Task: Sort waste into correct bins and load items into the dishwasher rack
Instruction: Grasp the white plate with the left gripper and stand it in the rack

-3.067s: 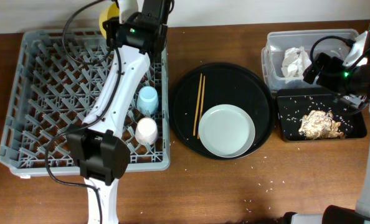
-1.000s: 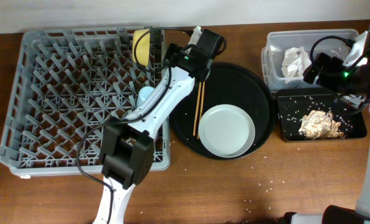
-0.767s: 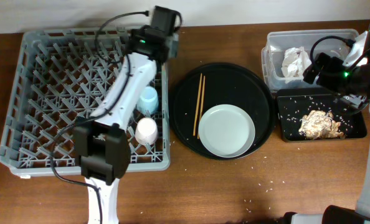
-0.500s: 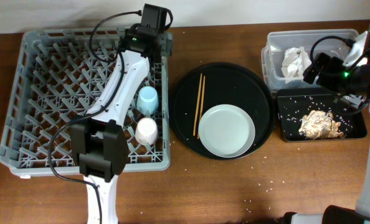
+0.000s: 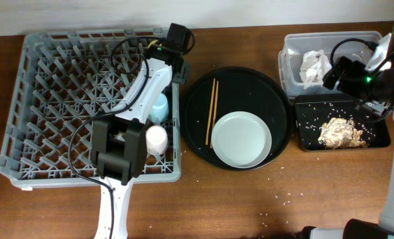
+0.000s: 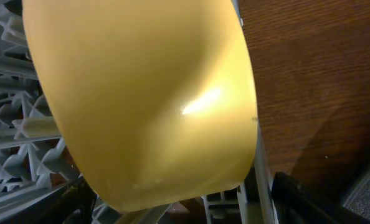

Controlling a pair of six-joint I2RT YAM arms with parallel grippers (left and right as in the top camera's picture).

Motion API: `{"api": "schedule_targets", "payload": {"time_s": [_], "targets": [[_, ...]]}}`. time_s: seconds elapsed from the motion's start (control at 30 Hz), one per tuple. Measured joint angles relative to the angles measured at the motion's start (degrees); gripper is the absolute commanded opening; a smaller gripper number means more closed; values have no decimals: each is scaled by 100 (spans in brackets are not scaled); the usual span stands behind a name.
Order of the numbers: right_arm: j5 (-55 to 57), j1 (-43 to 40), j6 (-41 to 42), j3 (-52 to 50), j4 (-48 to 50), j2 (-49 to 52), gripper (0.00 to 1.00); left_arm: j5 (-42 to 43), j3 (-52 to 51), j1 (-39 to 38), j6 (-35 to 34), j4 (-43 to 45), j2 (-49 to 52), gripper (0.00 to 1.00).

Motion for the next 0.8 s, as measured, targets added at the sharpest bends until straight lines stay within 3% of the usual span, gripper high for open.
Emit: {"api": "schedule_targets", "payload": {"time_s": [0.1, 0.23, 0.33, 0.4, 0.5, 0.6, 0.67, 0.7, 0.77, 0.8], "targets": [[0, 0, 0, 0, -2, 0, 99, -94, 863, -9, 0, -518, -20, 90], [0, 0, 2, 0, 2, 0, 99, 7, 1971, -284, -155, -2100, -361, 89], [0, 0, -2, 0, -2, 0, 99, 1303, 1982, -992, -264, -3003, -573, 89], [0, 0, 4, 0, 2, 0, 98, 1764, 1587, -1263, -262, -2677, -533, 89], [0, 0, 2, 0, 0, 0, 98, 2485, 595, -1530, 678, -1462, -157, 89], [0, 0, 0, 0, -2, 0, 98, 2704, 304, -1832, 1464, -754, 389, 89], [0, 0, 4, 0, 0, 0, 99, 2702, 297, -1926, 1611, -623, 584, 78], [0, 0, 2, 0, 0, 0, 98, 2702, 297, -1928, 1670, -527, 697, 64], [0, 0, 2, 0, 0, 0, 98, 2677, 299, -1928, 1727, -494, 761, 12], [0, 0, 2, 0, 0, 0, 98, 2704, 299, -1923, 1738, -503, 761, 1]]}}
